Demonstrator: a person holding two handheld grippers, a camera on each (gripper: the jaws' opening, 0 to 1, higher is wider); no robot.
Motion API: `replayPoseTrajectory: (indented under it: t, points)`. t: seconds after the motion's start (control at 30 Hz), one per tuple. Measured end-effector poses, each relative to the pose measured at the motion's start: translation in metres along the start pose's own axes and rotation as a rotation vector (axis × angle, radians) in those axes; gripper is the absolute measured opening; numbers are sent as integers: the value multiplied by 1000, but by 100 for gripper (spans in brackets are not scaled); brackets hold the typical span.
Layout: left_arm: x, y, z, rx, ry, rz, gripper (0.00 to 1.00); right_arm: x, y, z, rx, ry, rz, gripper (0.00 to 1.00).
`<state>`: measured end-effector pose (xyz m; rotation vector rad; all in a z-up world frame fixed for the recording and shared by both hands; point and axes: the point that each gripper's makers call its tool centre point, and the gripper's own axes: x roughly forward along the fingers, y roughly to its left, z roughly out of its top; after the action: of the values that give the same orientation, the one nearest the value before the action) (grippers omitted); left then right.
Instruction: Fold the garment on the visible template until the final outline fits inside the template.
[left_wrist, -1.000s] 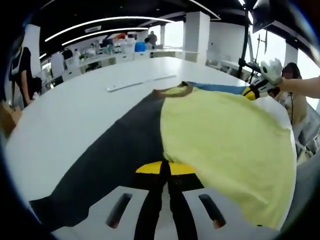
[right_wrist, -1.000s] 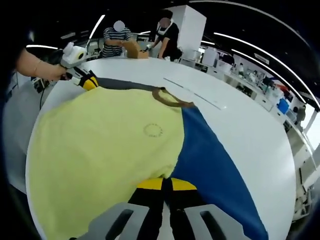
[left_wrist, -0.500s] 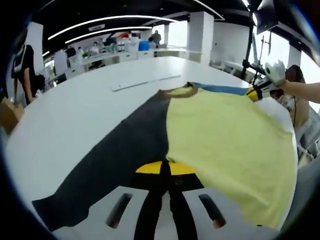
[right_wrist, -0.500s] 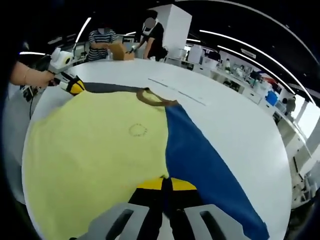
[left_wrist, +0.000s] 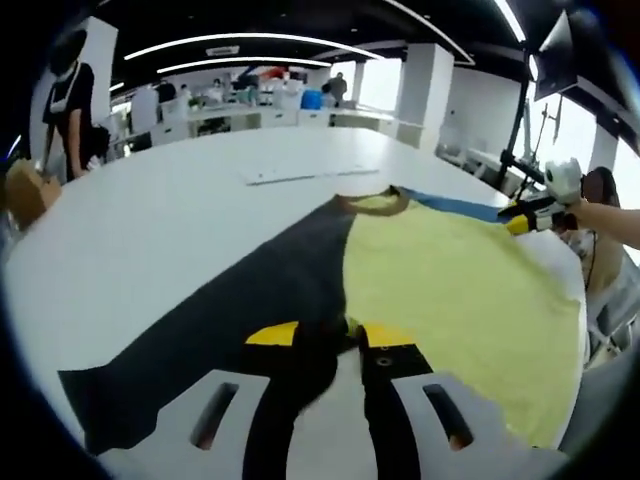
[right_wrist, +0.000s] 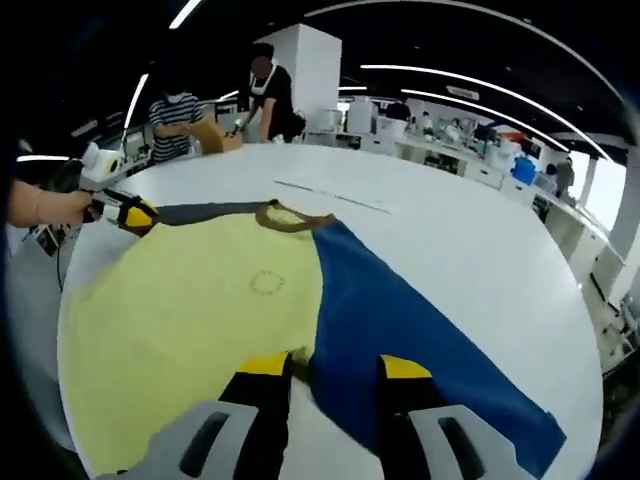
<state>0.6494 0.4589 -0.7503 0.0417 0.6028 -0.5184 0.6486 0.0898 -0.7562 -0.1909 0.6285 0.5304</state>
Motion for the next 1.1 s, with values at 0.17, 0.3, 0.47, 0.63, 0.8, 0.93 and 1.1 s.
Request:
replayPoseTrajectory:
  t: [0.17,0.3,0.47,0.63,0.8,0.93,1.1]
  points:
    - [-8,2,4,-42,-37,8,40,-10,-9,0,70,-15,-22,49]
    - [-14,-1,9,-74,-74,-7,50,-20,-17,-3,105,-15,-37,58]
    - [-20,-4,11,-70,-90,-11,60,-34,-31,-8,146,-20,-76,66]
    - [-29,-11,17,-68,-146,-21,71,-52,-56,-19,206,-11,-153,68]
    - [-37,-20,18,-41,-160,-44,79,-68,-75,-34,270,0,-201,71]
    - [-45,-26,20,-24,-183,-57,85,-79,-89,-45,295,6,-240,71]
    - [-50,-31,16,-32,-173,-68,90,-91,-105,-51,345,-8,-293,65]
